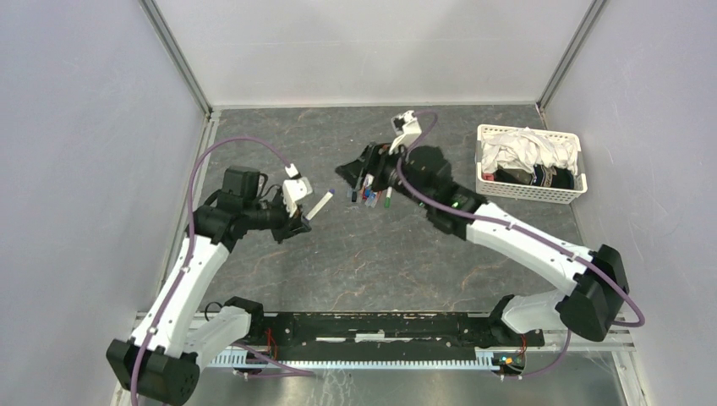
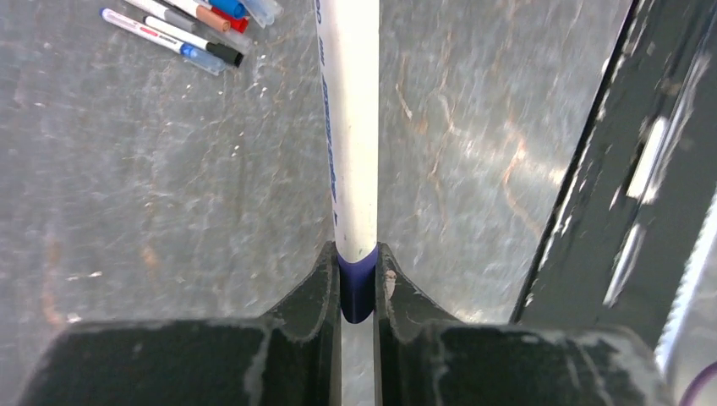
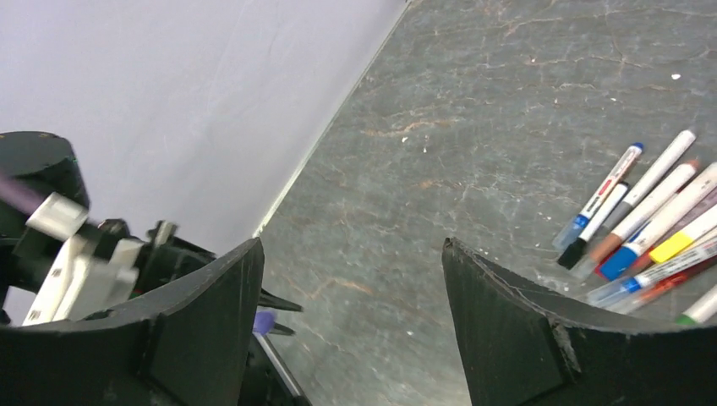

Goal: Open the pen caps
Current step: Pick up the pen from the center of the board, then open the pen cap from the pen.

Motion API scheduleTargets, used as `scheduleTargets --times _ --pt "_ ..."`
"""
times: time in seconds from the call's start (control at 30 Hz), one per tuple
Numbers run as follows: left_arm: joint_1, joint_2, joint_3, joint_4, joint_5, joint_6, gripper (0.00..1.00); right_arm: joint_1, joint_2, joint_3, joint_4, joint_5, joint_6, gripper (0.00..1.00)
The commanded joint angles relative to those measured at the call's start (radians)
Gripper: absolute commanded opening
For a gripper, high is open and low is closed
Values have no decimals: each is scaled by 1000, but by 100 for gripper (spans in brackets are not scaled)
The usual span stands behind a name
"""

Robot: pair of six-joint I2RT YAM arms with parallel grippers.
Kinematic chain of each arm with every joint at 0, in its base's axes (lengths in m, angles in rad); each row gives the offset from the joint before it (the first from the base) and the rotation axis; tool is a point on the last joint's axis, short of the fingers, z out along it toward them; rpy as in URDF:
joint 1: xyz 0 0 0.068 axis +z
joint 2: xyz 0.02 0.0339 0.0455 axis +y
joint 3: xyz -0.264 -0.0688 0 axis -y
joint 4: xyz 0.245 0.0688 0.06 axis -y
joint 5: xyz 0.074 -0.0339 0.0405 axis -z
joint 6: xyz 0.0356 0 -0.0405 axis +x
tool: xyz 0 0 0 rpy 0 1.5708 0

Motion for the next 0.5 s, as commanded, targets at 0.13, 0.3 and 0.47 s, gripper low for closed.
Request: scheduleTargets --times 0.13,0.3,0.47 --pt "-5 -121 10 -213 -99 552 2 -4 145 189 -211 -613 -154 87" --pt "-8 -99 32 -225 -95 604 2 76 236 264 -247 -660 -177 89" --pt "-10 -117 18 -223 -100 665 2 126 327 339 -302 -658 -199 85"
